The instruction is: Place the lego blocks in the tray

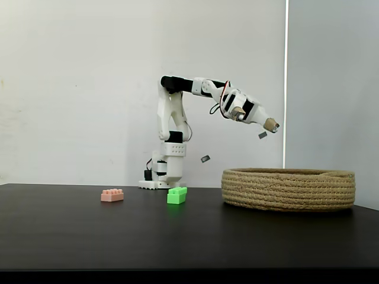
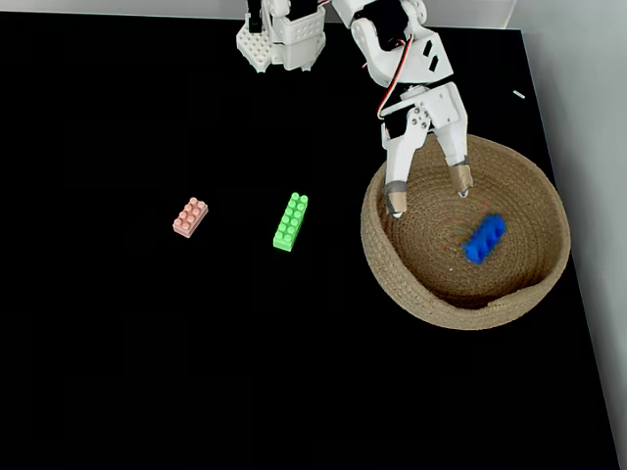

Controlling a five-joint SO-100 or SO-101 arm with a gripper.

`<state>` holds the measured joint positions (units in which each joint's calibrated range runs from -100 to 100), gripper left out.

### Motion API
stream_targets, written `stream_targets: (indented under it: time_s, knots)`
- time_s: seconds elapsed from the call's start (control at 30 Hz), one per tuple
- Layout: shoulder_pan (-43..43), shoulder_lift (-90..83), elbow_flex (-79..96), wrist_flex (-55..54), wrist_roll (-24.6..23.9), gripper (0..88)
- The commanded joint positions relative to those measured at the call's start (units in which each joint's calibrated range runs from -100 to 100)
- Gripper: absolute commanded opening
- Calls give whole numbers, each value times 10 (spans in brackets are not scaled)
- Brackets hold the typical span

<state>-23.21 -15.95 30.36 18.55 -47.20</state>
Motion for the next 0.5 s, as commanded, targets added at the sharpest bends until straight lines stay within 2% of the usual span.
stream_targets:
  time_s: [0.0,0.13,0.27,0.37,0.47]
  knots:
    - [-9,-54,-6,-14,-12,371]
    - [12,-43,-12,28,15,368]
    - [42,-39,-33,127,73,385]
    - [71,-37,-62,244,147,391]
    - [115,-39,-82,291,180,391]
